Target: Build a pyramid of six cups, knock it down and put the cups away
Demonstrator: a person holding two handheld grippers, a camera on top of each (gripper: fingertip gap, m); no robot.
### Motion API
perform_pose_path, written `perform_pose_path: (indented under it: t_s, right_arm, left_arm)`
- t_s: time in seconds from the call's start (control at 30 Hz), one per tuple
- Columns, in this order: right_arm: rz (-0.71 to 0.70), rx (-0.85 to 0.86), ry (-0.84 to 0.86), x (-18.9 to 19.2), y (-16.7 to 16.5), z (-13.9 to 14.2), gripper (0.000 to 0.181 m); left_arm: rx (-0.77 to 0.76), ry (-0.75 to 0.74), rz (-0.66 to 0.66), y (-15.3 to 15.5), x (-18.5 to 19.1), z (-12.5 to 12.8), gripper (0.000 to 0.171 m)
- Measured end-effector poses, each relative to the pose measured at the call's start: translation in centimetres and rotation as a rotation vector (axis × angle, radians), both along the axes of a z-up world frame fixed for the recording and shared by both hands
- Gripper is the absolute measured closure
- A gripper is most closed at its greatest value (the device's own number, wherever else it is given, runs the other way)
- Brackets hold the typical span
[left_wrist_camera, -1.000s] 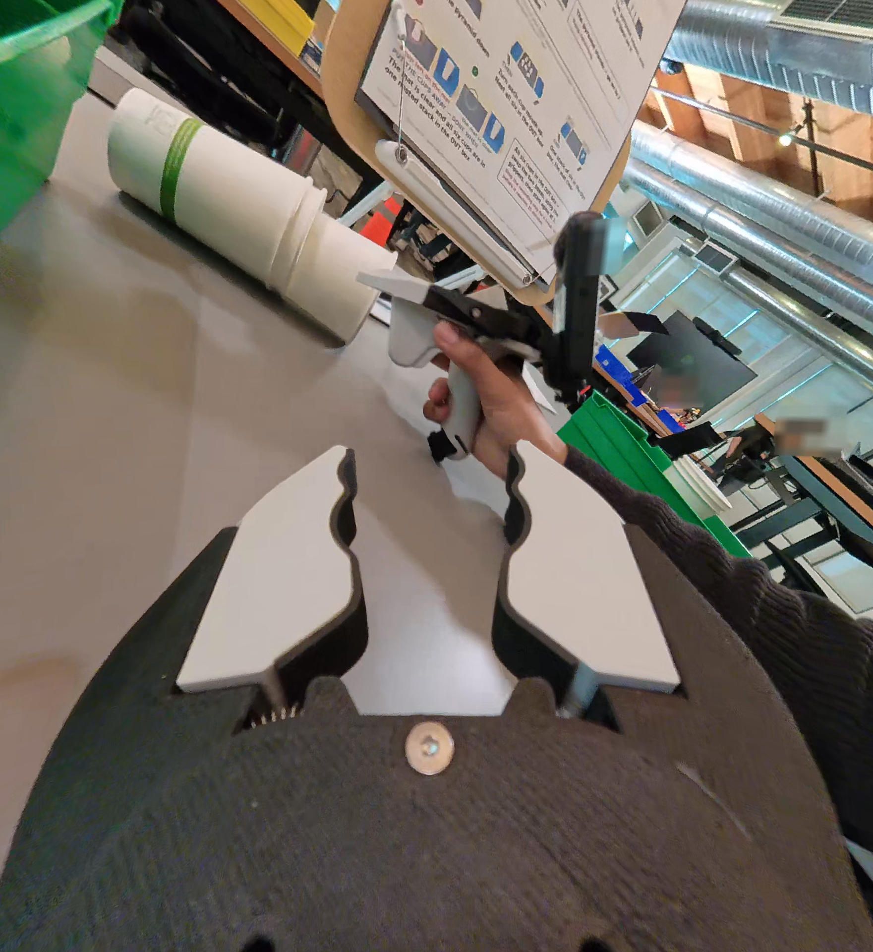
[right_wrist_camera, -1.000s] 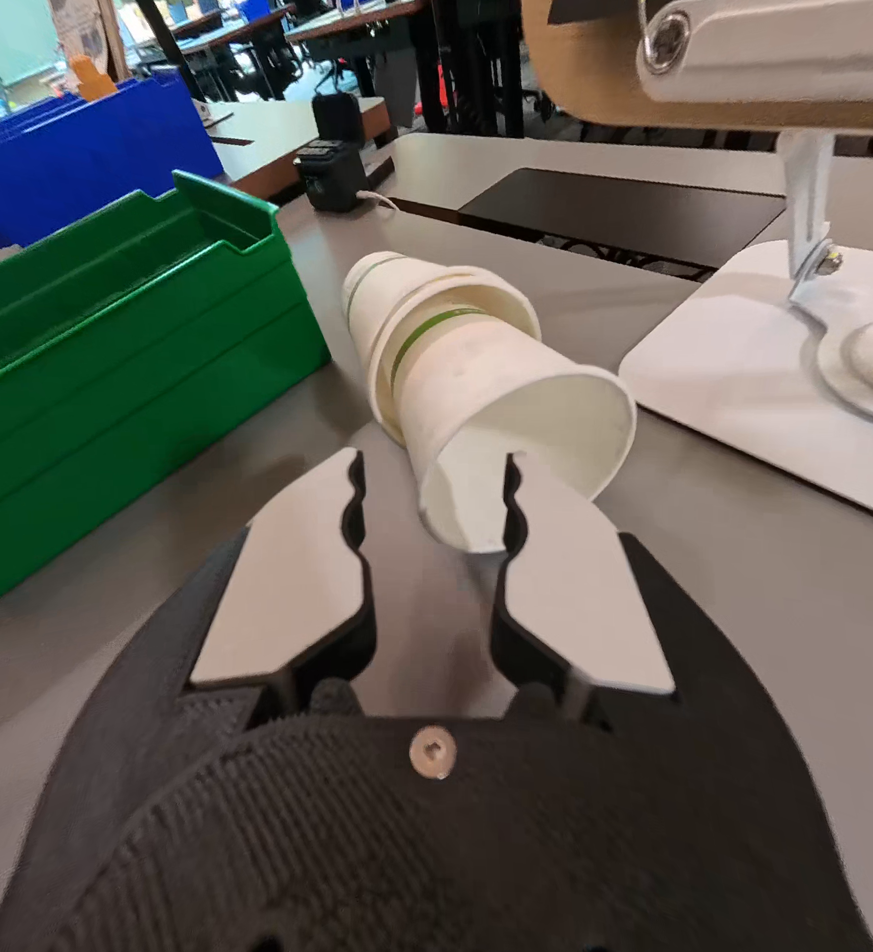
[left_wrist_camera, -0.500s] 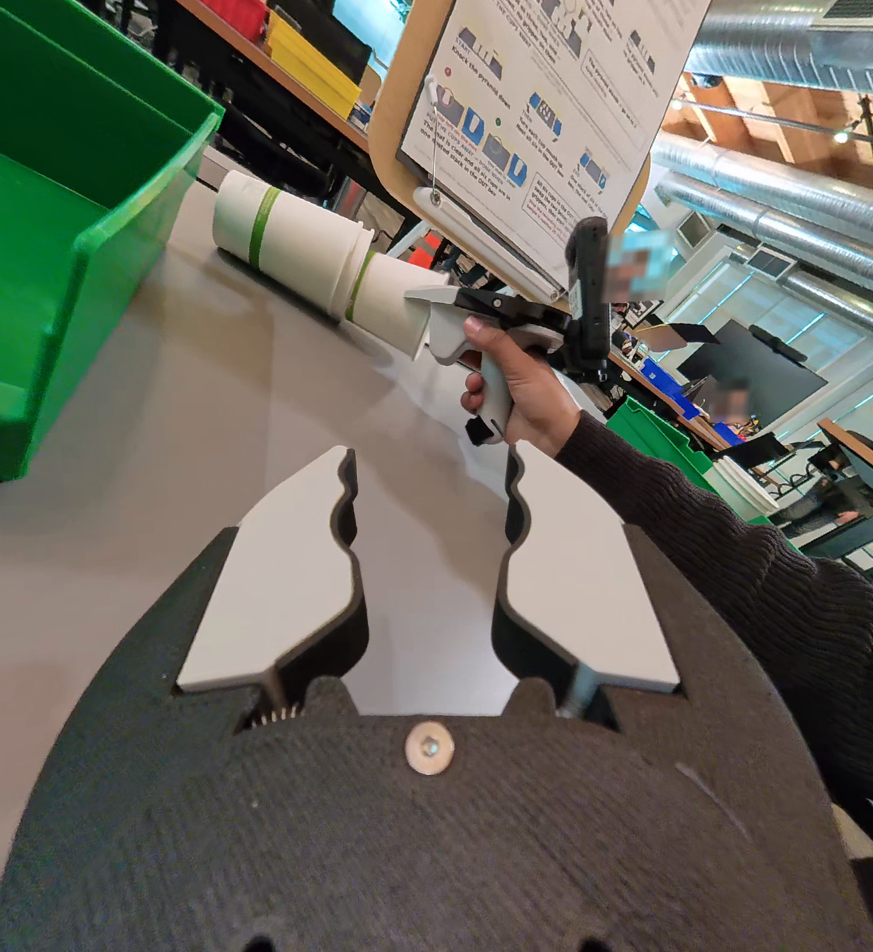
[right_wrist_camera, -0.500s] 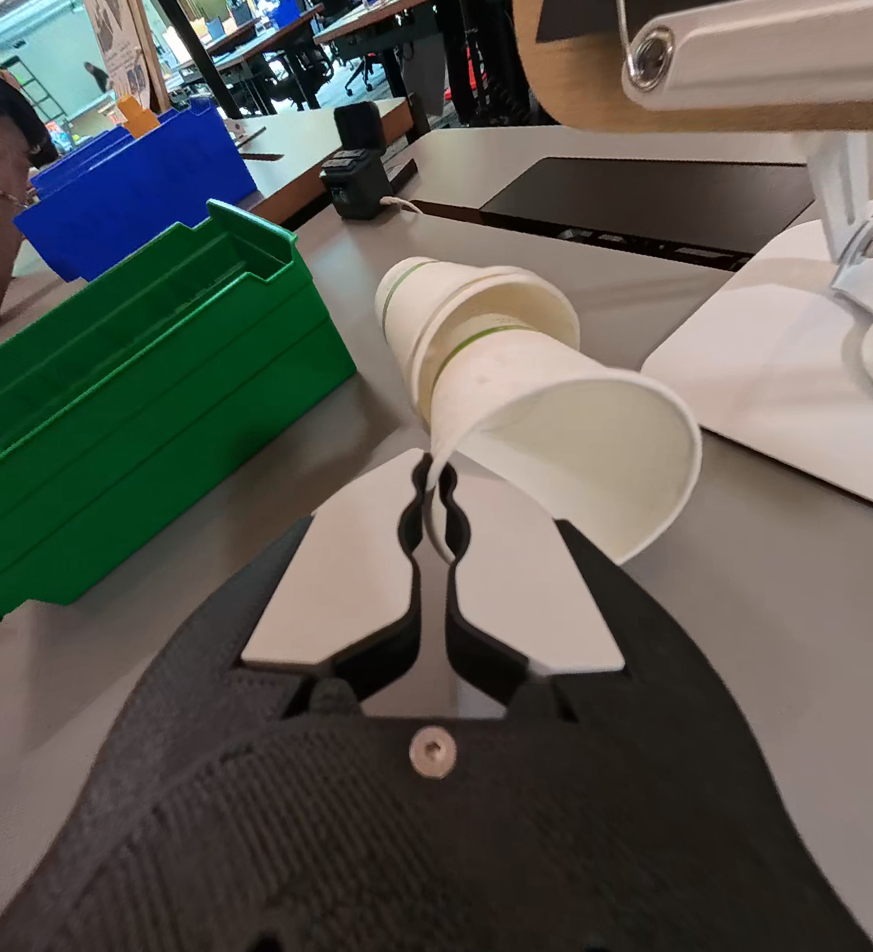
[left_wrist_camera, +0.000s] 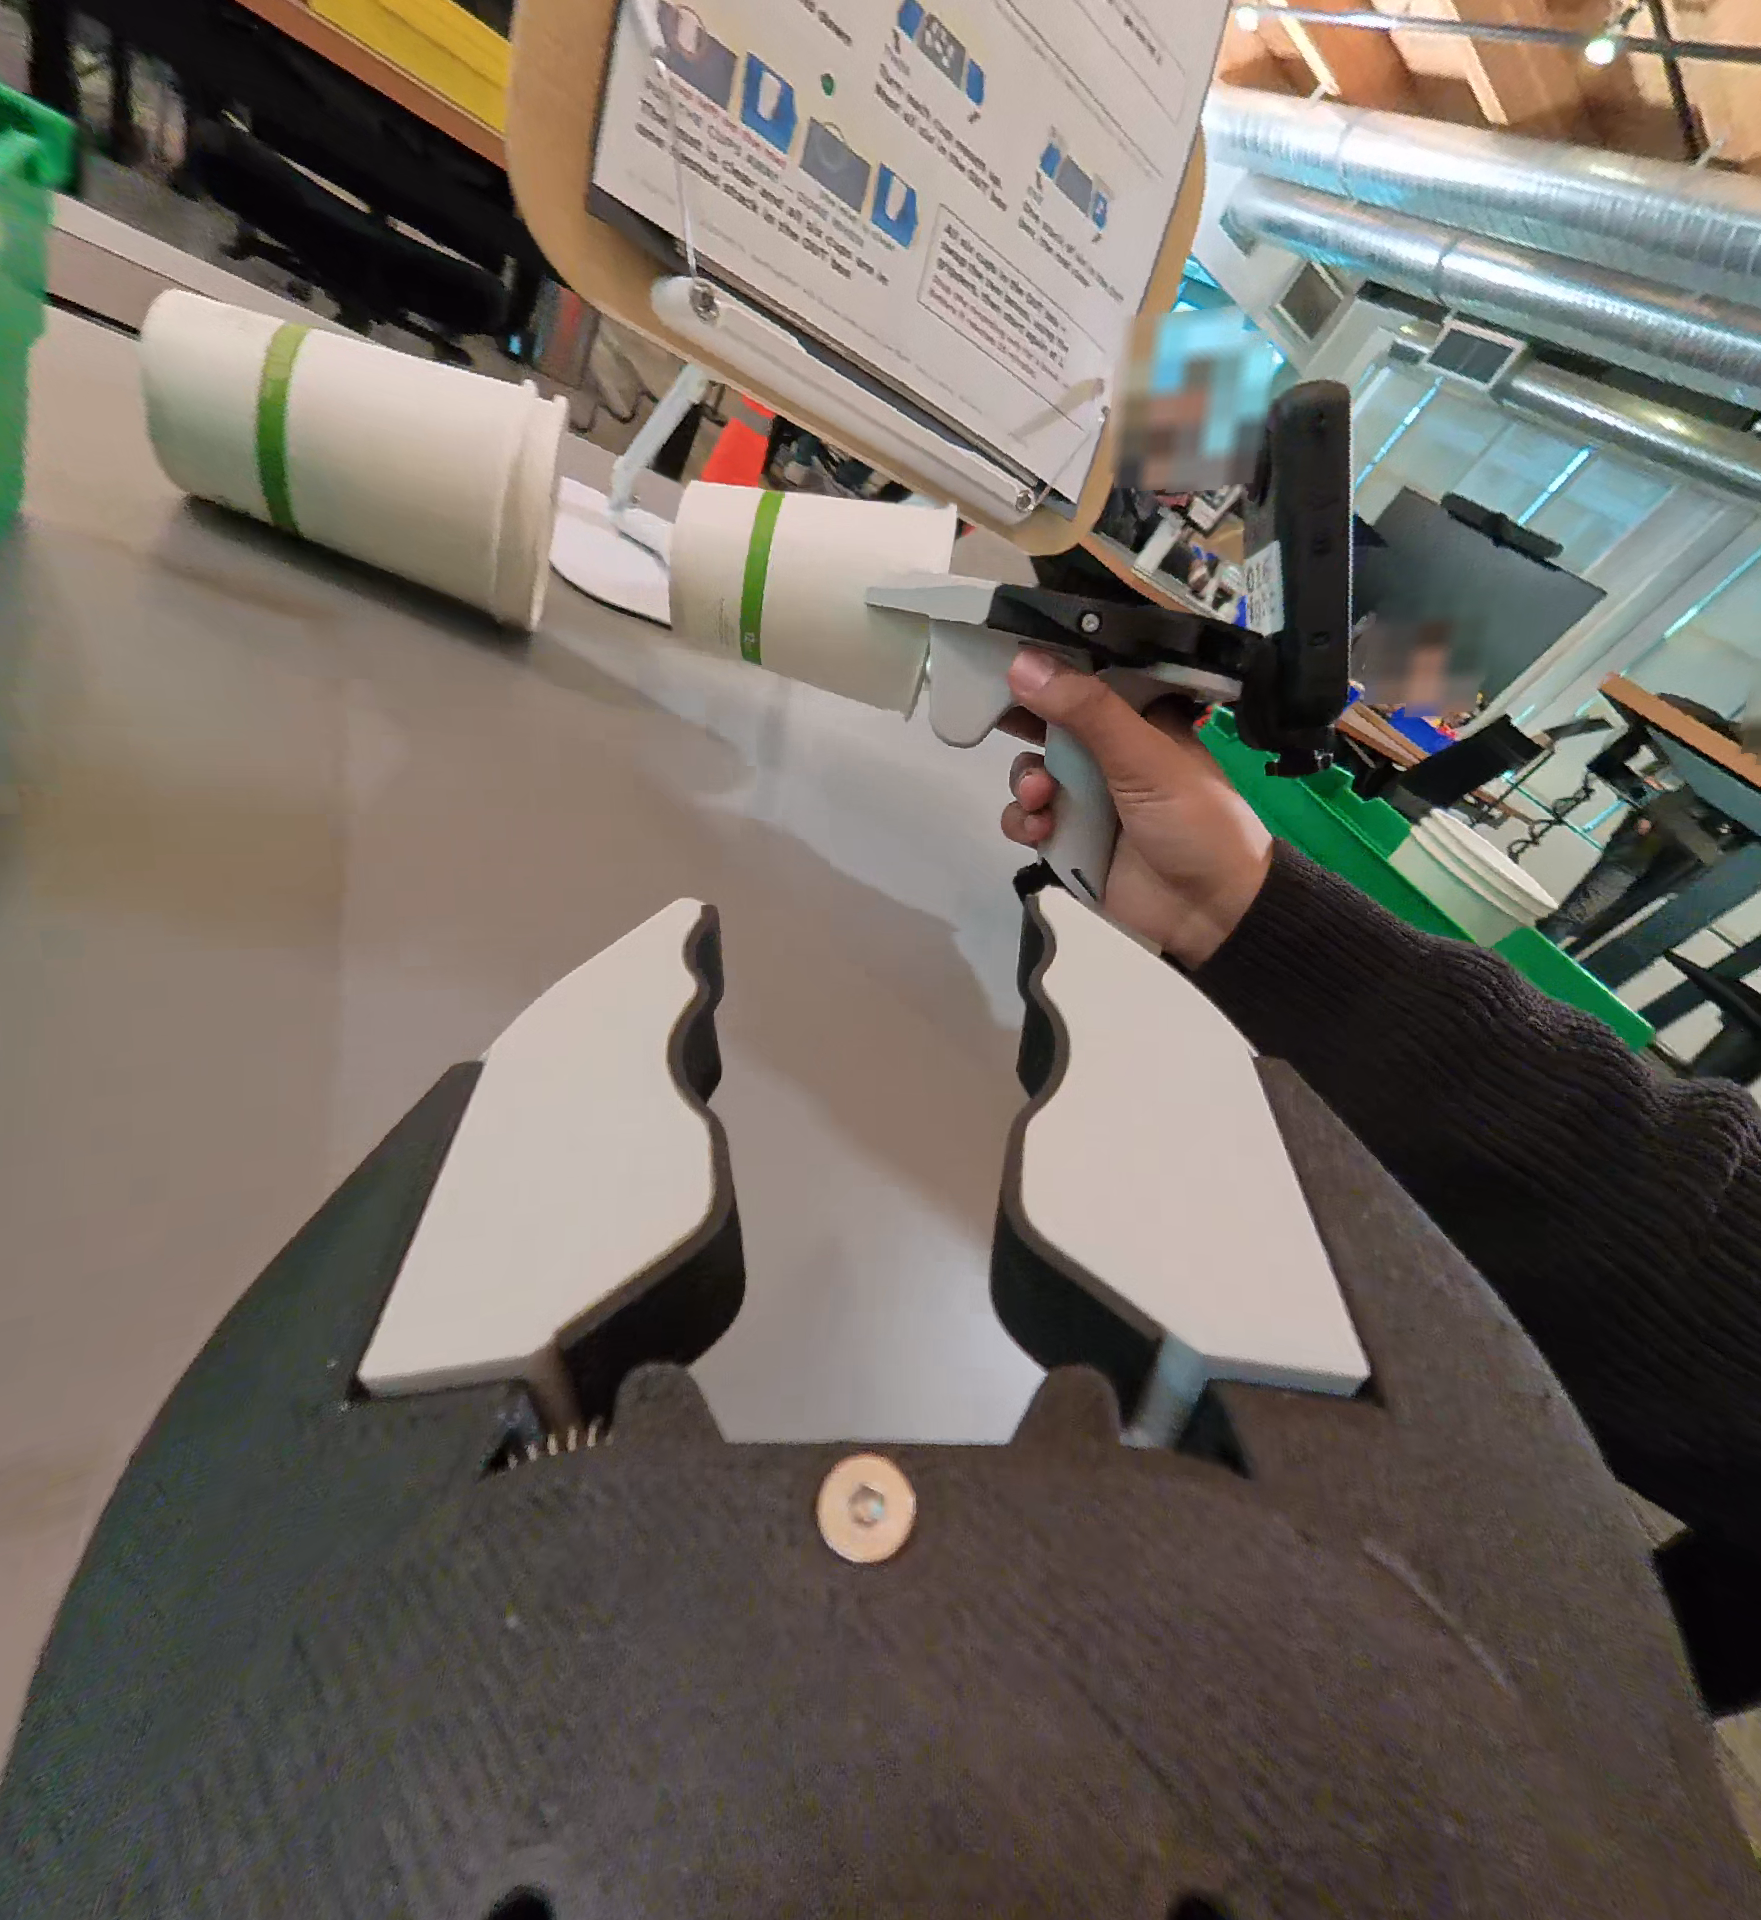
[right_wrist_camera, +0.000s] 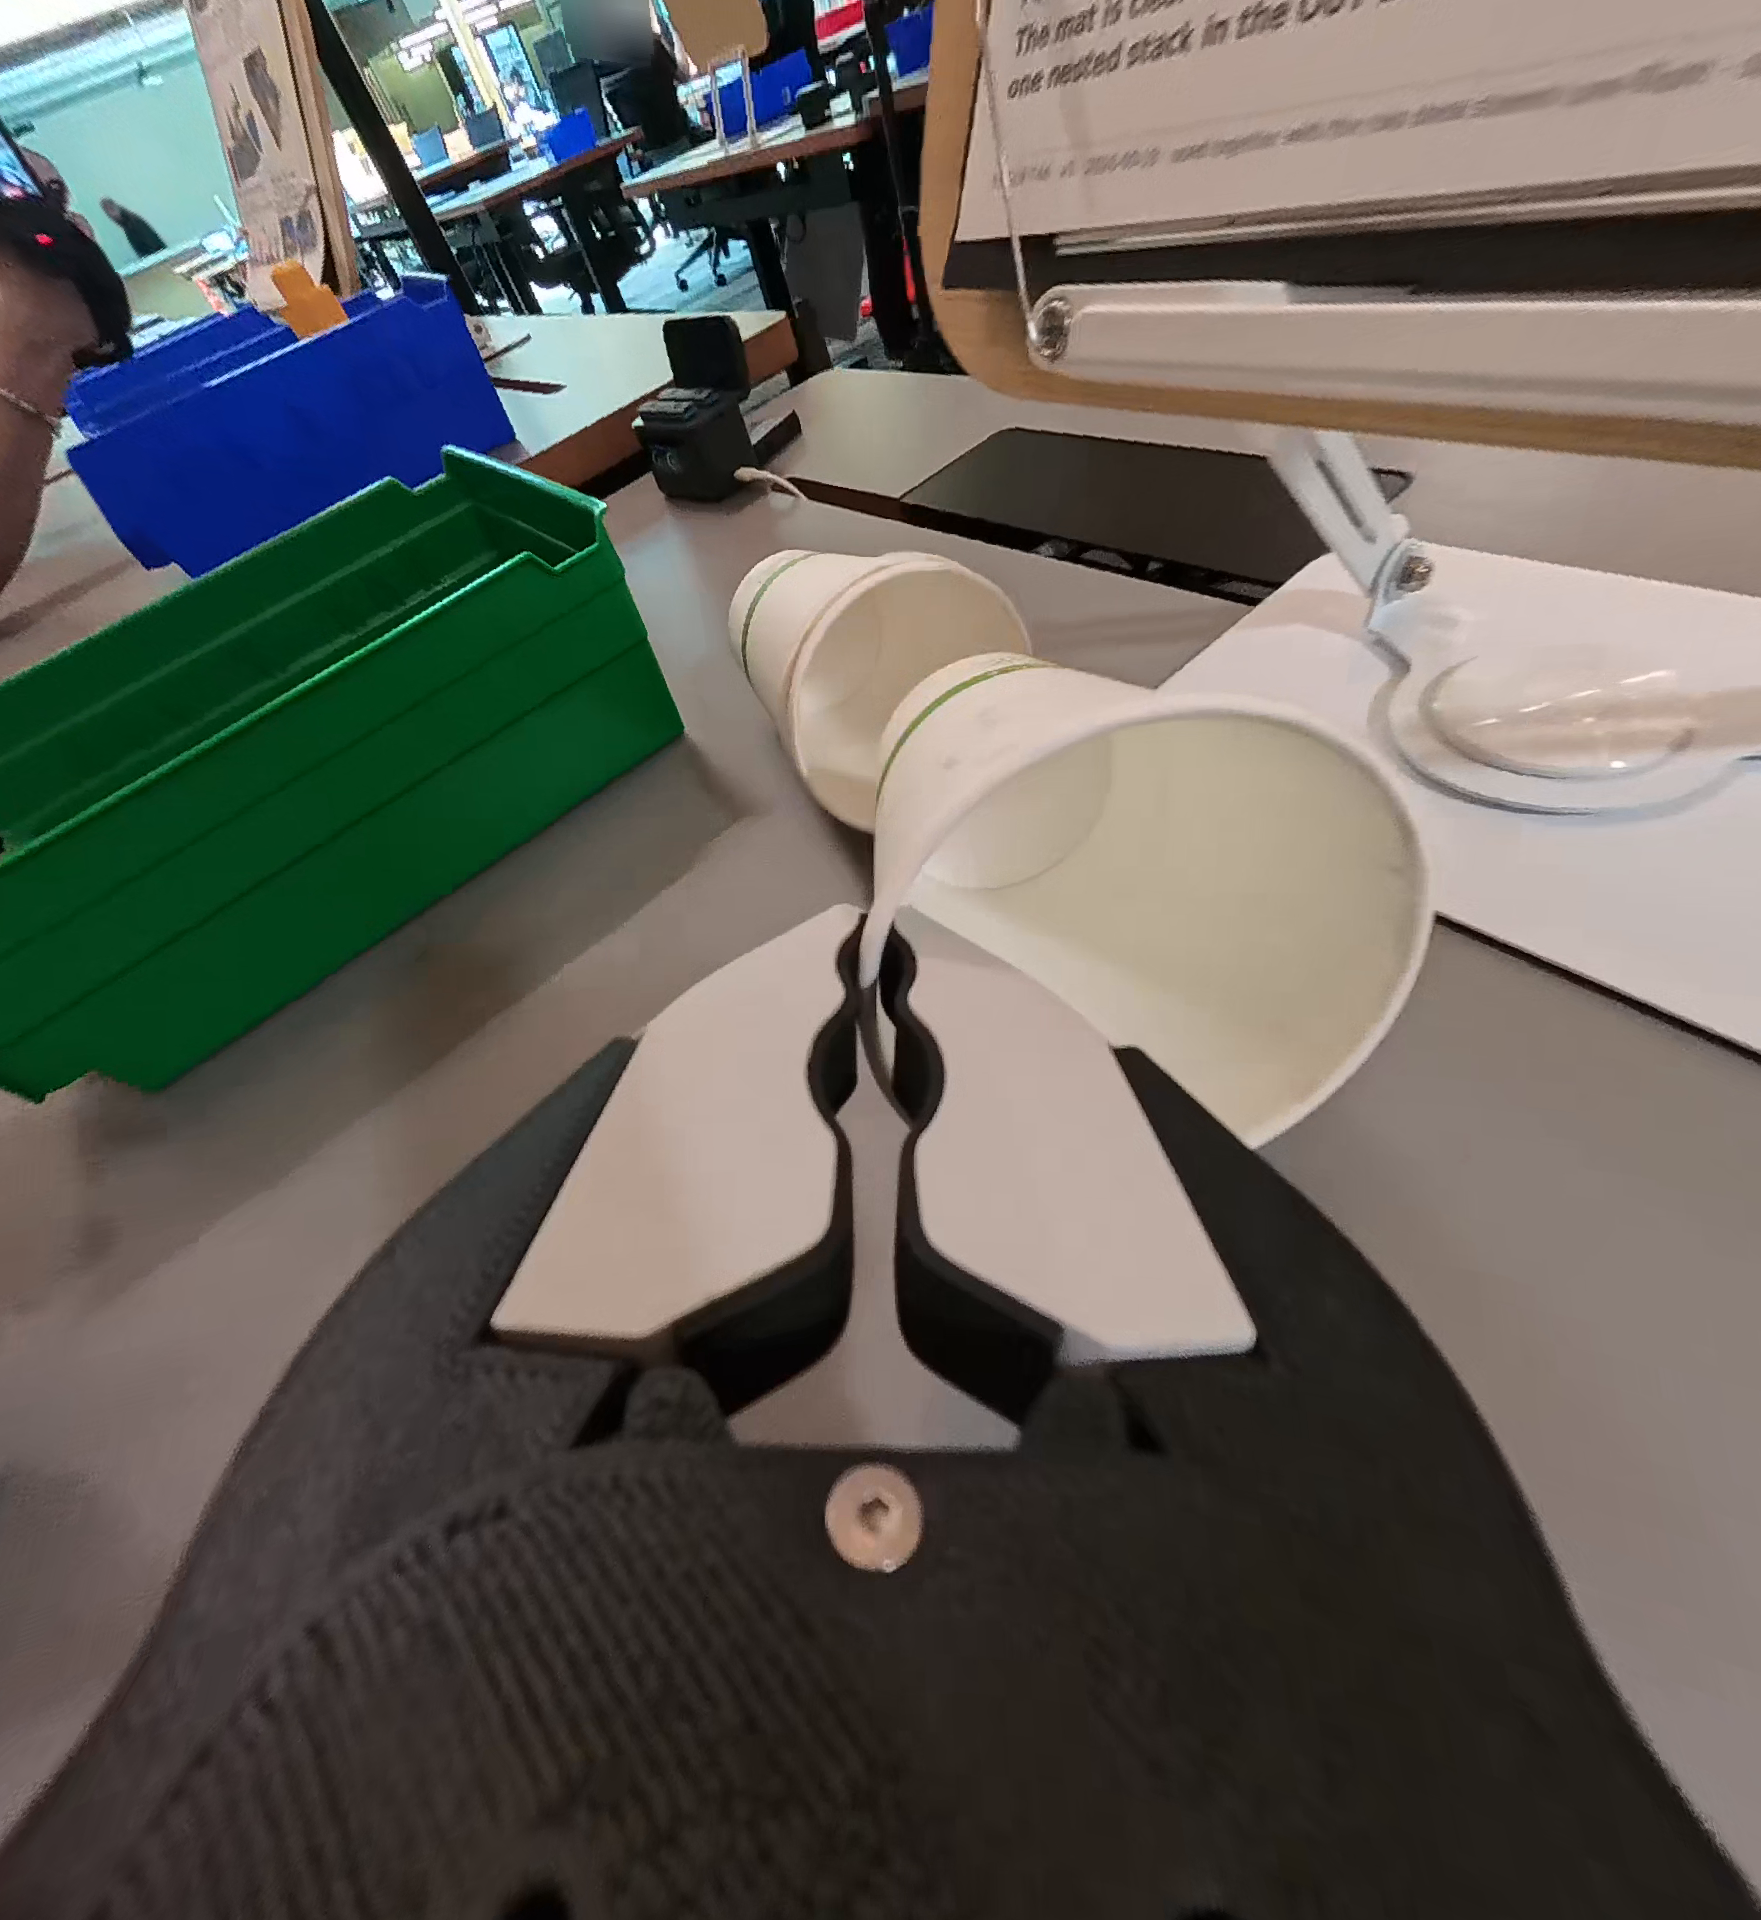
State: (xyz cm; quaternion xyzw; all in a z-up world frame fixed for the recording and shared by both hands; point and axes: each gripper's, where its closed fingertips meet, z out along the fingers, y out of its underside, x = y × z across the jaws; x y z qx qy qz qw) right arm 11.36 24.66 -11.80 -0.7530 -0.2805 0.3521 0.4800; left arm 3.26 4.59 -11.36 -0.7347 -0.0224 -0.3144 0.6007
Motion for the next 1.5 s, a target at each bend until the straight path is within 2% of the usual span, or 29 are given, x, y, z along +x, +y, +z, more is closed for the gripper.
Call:
perform_pose_path:
  t_s: [0.17,0.33,0.5,0.7,0.87,1.0,1.13,1.3,1.43,1.5]
  right_arm:
    - [0.006,0.041,-0.019,3.2,-1.6,0.6,0.180]
    - [0.070,0.146,-0.147,5.6,-4.7,0.5,0.180]
    - [0.172,0.219,-0.260,7.4,-8.5,0.1,0.181]
    - [0.313,0.190,-0.317,9.9,-12.8,-0.5,0.180]
    - [0.453,0.090,-0.317,11.4,-16.2,-0.9,0.180]
    - [0.493,0.070,-0.332,12.3,-17.5,-0.6,0.181]
    - [0.498,0.077,-0.339,12.8,-17.9,0.5,0.180]
    - [0.383,0.154,-0.420,15.1,-16.2,3.9,0.180]
    - [0.240,0.225,-0.466,19.0,-14.7,8.5,0.181]
    - [0.141,0.237,-0.559,22.4,-14.1,10.2,0.181]
  left_arm:
    - [-0.004,-0.004,-0.094,1.8,2.9,-0.1,0.115]
    - [-0.006,0.031,-0.164,3.9,5.7,-0.1,0.107]
    - [0.030,0.219,-0.254,6.2,8.3,-0.5,0.103]
    - [0.148,0.558,-0.367,8.7,11.3,-1.6,0.079]
    - [0.241,0.619,-0.481,8.8,14.1,-1.7,0.073]
    - [0.317,0.632,-0.593,7.5,16.2,-1.4,0.074]
    - [0.391,0.701,-0.630,6.4,17.4,-1.6,0.083]
    - [0.405,0.673,-0.567,6.5,16.5,-0.8,0.086]
    - [0.361,0.643,-0.511,7.1,14.9,-0.7,0.088]
    - [0.348,0.637,-0.490,7.1,14.1,-0.7,0.089]
